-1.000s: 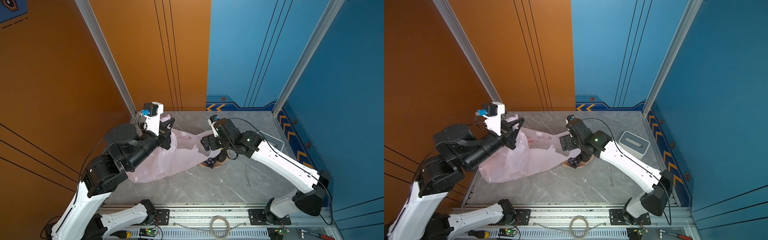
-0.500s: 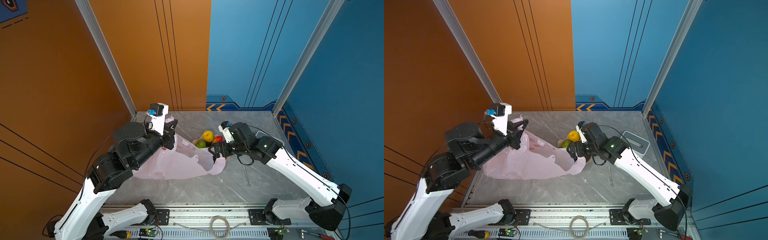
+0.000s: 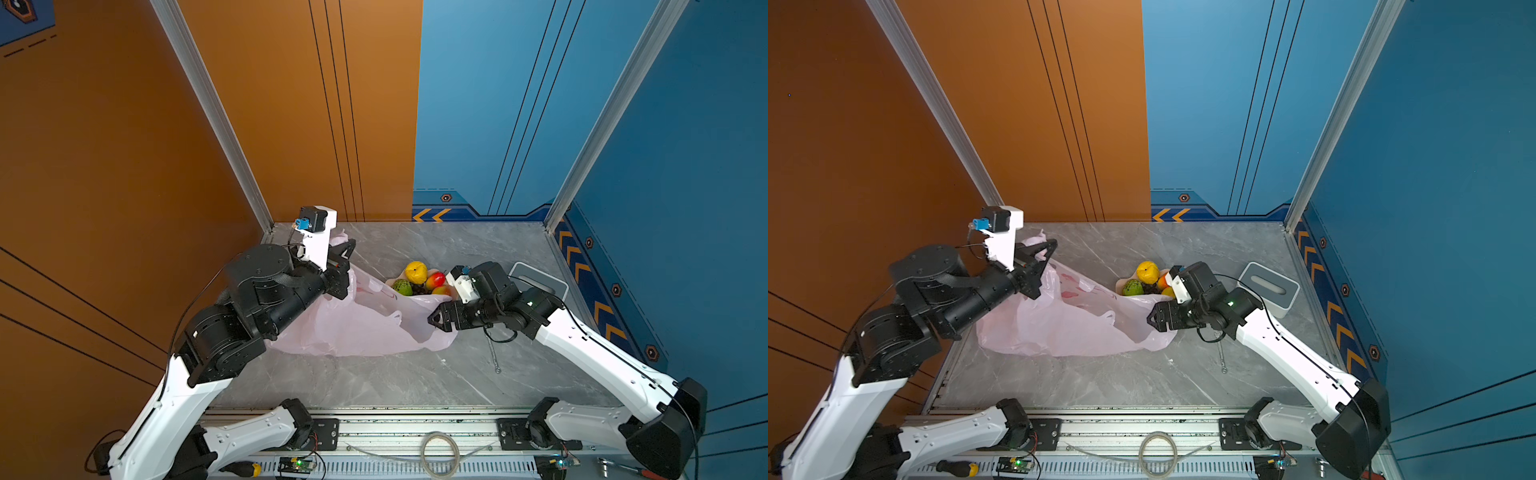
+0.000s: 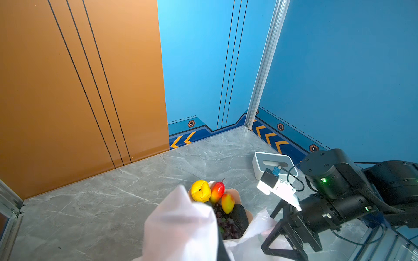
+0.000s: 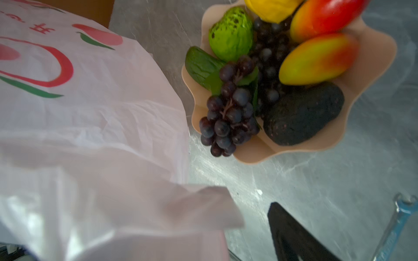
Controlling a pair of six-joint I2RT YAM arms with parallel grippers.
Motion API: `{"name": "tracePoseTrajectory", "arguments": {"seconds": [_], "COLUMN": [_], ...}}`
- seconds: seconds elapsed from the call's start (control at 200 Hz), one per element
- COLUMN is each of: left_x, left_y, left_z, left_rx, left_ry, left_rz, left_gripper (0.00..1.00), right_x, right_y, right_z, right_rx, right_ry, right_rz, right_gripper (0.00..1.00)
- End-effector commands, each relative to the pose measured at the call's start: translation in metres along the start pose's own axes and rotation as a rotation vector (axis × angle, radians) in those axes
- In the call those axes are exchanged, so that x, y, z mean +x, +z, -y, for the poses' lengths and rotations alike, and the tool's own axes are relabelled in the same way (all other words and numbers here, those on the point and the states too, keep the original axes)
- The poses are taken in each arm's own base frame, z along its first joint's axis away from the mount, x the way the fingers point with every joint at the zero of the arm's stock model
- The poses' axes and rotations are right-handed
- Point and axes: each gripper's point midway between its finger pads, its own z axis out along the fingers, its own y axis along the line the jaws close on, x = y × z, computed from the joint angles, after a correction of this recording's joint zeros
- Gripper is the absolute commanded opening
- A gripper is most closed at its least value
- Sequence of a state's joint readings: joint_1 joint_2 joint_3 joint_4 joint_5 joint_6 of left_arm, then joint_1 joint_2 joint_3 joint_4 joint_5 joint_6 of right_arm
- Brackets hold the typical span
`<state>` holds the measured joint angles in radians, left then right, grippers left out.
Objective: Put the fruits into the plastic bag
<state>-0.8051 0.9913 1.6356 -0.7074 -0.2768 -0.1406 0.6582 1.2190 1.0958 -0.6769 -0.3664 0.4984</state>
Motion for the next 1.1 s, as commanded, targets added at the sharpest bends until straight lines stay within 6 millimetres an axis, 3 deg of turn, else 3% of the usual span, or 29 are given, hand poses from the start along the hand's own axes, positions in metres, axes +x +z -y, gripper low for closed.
{"name": "tracePoseTrajectory", "arguments": {"seconds": [0.0,0.09,0.23,0.39,0.531,0.596,0.686,0.766,0.821,0.886,0.961,1.006,1.026,1.096], "left_x": [-0.005,-0.003,-0.005,-0.003,0.012,0.026,0.051,0.077,0.081,0.066,0.026,-0.005,-0.019,-0.064], "left_y": [-0.007,-0.006,-0.008,-0.005,0.007,0.016,0.032,0.052,0.070,0.085,0.094,0.094,0.094,0.079], "left_z": [-0.002,-0.004,-0.010,-0.016,-0.033,-0.052,-0.089,-0.123,-0.137,-0.148,-0.146,-0.134,-0.128,-0.095], "left_rx": [0.008,-0.003,-0.023,-0.030,-0.103,-0.178,-0.281,-0.320,-0.309,-0.315,-0.283,-0.243,-0.230,-0.184], "left_ry": [-0.015,-0.013,-0.014,-0.027,-0.066,-0.127,-0.288,-0.491,-0.576,-0.586,-0.567,-0.512,-0.477,-0.311], "left_rz": [0.013,0.005,0.002,-0.011,-0.078,-0.144,-0.254,-0.350,-0.380,-0.358,-0.272,-0.202,-0.170,-0.059], "left_gripper": [0.00,0.00,0.00,0.00,0.00,0.00,0.00,0.00,0.00,0.00,0.00,0.00,0.00,0.00], "right_x": [-0.015,-0.016,-0.016,-0.025,-0.056,-0.081,-0.124,-0.174,-0.211,-0.259,-0.300,-0.314,-0.317,-0.319], "right_y": [0.000,-0.001,-0.023,-0.056,-0.077,-0.080,-0.069,-0.050,-0.039,-0.025,-0.038,-0.060,-0.057,-0.099], "right_z": [-0.029,-0.040,-0.057,-0.086,-0.107,-0.111,-0.111,-0.108,-0.112,-0.122,-0.154,-0.181,-0.189,-0.231], "right_rx": [-0.153,-0.198,-0.269,-0.400,-0.455,-0.447,-0.410,-0.360,-0.330,-0.298,-0.304,-0.340,-0.352,-0.428], "right_ry": [-0.002,0.002,-0.001,0.000,-0.022,-0.027,-0.032,-0.052,-0.096,-0.151,-0.245,-0.315,-0.338,-0.454], "right_rz": [0.052,0.050,0.076,0.142,0.227,0.265,0.301,0.349,0.397,0.457,0.569,0.649,0.665,0.795], "right_gripper": [0.68,0.41,0.00,0.00,0.00,0.00,0.00,0.00,0.00,0.00,0.00,0.00,0.00,0.00]}}
